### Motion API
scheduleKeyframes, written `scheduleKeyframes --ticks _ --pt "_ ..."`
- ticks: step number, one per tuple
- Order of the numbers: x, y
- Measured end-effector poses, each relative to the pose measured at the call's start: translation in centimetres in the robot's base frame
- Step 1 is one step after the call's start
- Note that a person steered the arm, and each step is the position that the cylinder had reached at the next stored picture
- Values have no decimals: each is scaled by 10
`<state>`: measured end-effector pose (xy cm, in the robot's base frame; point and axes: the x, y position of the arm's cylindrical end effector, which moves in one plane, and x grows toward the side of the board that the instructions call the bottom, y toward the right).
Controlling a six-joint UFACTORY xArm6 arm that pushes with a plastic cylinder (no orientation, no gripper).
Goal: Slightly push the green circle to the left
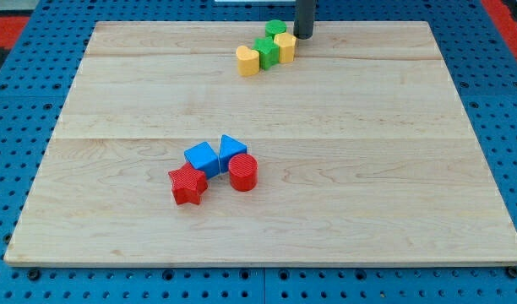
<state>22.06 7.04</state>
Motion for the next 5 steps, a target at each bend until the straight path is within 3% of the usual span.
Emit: scheduleKeyframes --ticks 1,3,5 --pt "1 11" --pt "90 109" --pt "201 67"
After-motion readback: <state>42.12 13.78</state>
